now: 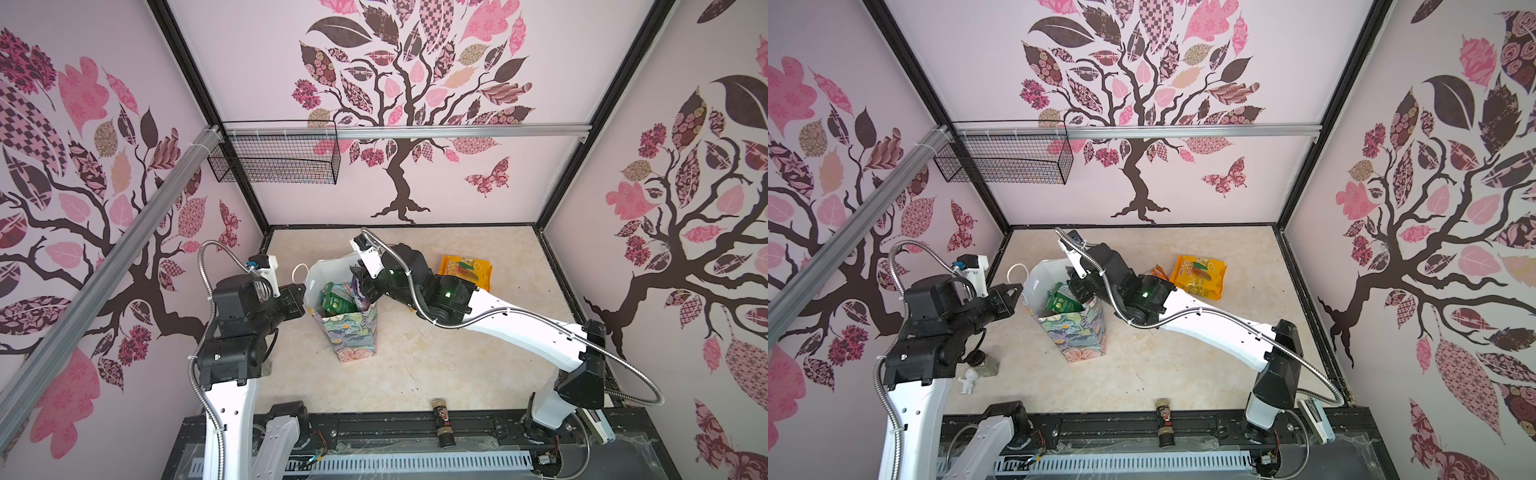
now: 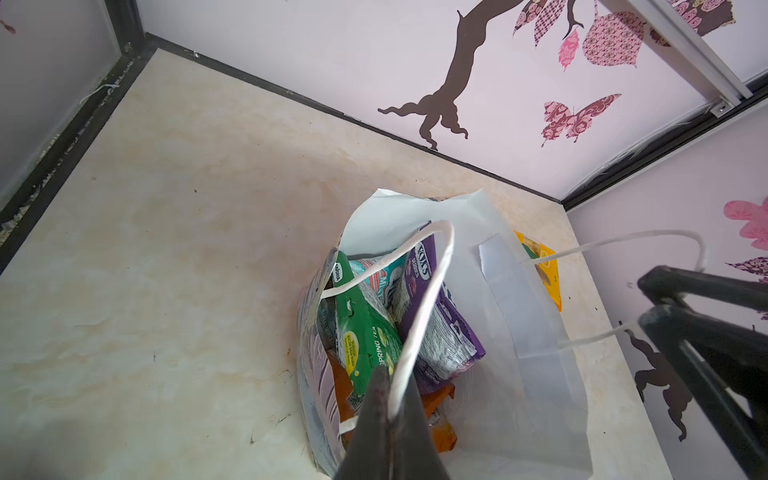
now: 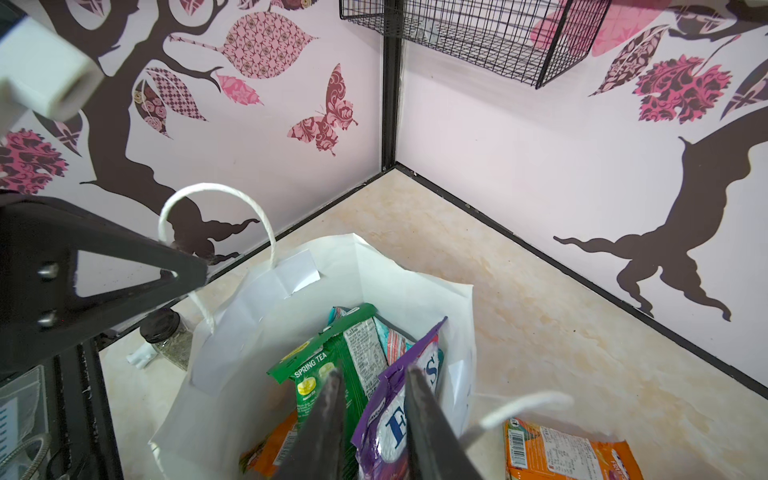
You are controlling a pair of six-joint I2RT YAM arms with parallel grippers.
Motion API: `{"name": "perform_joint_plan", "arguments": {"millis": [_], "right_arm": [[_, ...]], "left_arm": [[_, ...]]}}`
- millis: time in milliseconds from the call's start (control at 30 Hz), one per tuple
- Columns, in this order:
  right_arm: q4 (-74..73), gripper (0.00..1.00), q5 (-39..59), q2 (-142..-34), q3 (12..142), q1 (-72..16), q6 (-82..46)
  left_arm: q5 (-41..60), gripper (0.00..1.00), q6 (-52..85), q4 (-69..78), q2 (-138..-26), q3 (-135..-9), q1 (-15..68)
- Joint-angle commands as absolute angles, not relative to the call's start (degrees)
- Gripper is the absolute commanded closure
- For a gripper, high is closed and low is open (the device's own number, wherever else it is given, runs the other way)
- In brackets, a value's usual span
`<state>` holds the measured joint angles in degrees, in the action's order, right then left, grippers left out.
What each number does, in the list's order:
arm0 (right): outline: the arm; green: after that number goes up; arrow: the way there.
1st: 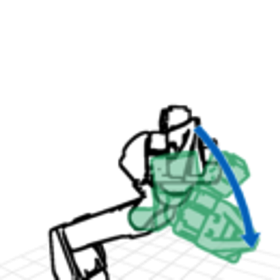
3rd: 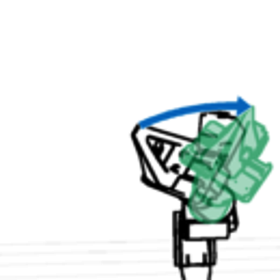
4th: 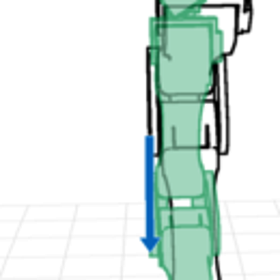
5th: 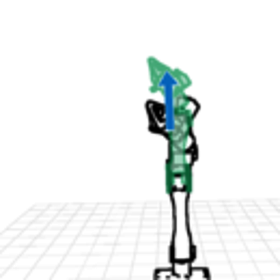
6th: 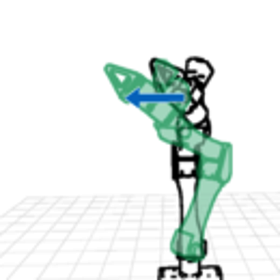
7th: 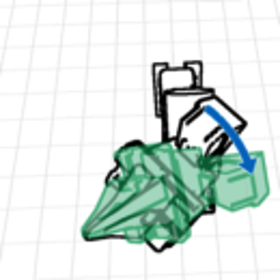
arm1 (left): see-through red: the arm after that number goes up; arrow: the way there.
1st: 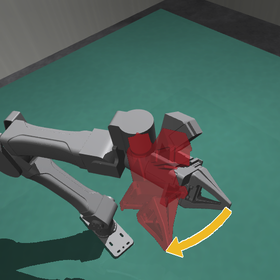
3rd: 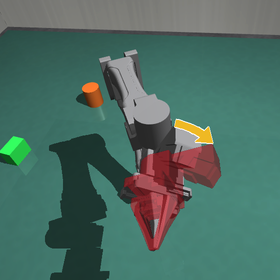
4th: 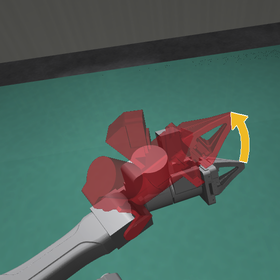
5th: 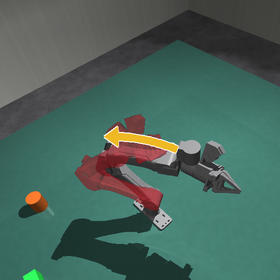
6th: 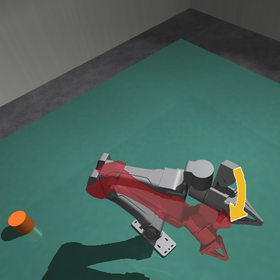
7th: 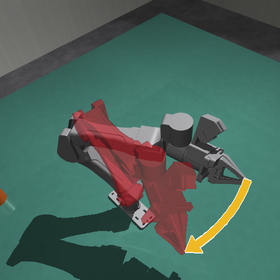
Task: Place the snacks into the paper bag
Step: 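Open the right gripper and withdraw it from the bag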
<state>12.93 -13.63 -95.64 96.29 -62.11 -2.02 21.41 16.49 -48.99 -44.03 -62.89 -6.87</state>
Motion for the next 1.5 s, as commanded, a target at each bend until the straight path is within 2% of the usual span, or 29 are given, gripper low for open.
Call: {"name": "perform_joint_plan", "arguments": {"millis": [0,200,367,533,867,967,1100,1333,1467], "right_arm": [[10.58,0.72,-12.50,-91.46,96.41,-62.05,-2.46],[8.47,0.69,-11.04,-90.14,94.89,-62.05,-2.77],[6.16,0.58,-11.44,-87.69,92.59,-62.09,-4.66],[1.60,0.50,-16.55,-82.95,86.99,-61.49,-7.16],[-0.98,0.41,-15.06,-75.76,73.06,-43.99,-22.66],[-2.10,0.41,-15.20,-76.95,67.59,-36.90,-26.73],[-3.85,0.41,-7.67,-81.60,62.36,-28.28,-32.27],[3.51,0.40,-2.45,-90.39,69.93,-27.95,-25.26],[6.37,0.41,-3.06,-94.67,73.13,-28.98,-22.23]], "left_arm": [[22.59,1.00,16.61,-47.76,-43.80,-62.33,-7.12],[21.40,1.00,16.91,-47.99,-42.45,-62.77,-7.11],[21.66,1.00,16.88,-47.52,-43.05,-62.26,-7.12],[21.81,1.00,16.91,-47.38,-43.11,-62.04,-7.11],[21.63,1.00,17.27,-46.71,-42.09,-61.52,-7.12],[21.68,1.00,17.57,-46.06,-42.54,-61.23,-7.12],[21.97,1.00,18.08,-45.39,-42.88,-60.70,-7.08],[21.80,0.98,18.54,-44.96,-42.80,-60.93,-7.11],[21.37,0.99,18.47,-45.42,-42.88,-61.34,-7.12]]}}
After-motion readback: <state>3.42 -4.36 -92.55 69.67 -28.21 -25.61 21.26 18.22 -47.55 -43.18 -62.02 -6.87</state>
